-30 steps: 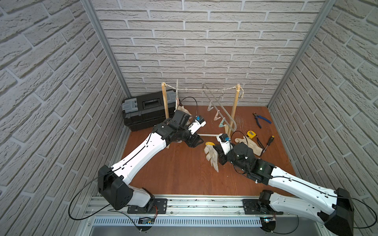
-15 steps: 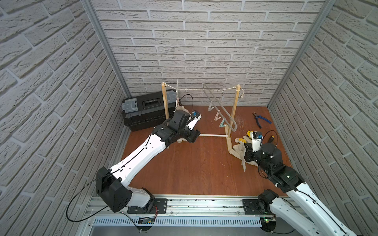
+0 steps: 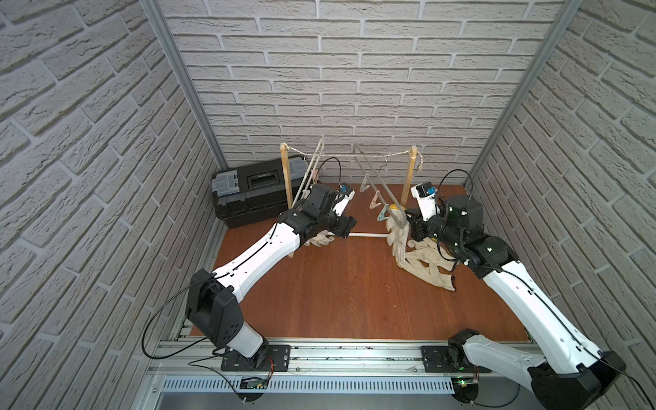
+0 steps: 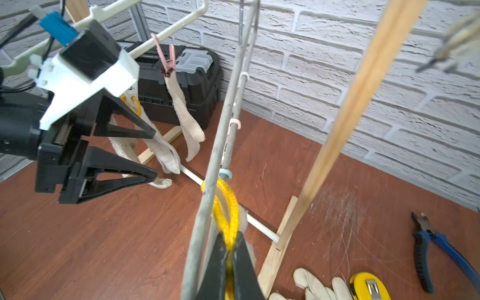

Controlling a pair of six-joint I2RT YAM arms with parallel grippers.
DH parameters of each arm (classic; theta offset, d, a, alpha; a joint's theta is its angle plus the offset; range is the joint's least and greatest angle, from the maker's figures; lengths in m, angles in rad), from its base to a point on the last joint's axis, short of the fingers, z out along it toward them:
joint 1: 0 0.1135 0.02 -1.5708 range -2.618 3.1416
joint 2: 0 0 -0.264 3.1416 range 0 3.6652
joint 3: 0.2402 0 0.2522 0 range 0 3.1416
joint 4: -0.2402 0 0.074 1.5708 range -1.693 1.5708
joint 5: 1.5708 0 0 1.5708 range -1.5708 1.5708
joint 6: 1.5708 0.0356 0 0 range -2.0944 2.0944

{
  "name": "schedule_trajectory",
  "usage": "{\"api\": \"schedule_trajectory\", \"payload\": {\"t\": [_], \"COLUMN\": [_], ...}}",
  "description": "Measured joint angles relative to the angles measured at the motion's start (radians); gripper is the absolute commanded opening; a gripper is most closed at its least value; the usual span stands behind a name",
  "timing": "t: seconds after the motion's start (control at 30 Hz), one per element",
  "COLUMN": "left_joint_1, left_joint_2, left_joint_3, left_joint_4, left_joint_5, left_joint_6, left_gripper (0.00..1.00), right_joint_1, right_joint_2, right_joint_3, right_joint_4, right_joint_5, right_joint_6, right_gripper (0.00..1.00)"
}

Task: Clip the gloves onto a hanger to dry
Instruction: Open the clamp at the hanger.

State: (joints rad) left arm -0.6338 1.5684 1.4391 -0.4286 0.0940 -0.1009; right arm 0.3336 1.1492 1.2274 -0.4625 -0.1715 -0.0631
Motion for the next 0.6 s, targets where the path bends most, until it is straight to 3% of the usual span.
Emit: {"api": "schedule_trajectory", "payload": {"t": [0.27, 0.6], "left_joint_1": [0.044, 0.057], "left_joint_2": [0.111, 0.228], "left_joint_3": [0.180, 0.288], "left_joint_4": [0.037, -0.015], "left_joint_5": [-0.003, 0.006], "left_joint_6": [0.106, 0.161], "left_gripper": [0.79, 0.79], "right_joint_1": [0.000, -0.002], "right_joint_2": [0.107, 0.188], "right_joint_3": [0.082, 0.098], "right_joint_4": [-0.073, -0.035], "right_joint_5": [0.022, 0.106], "right_joint_6": [-0.014, 0.161], "right_gripper": [0.04, 0.03]}}
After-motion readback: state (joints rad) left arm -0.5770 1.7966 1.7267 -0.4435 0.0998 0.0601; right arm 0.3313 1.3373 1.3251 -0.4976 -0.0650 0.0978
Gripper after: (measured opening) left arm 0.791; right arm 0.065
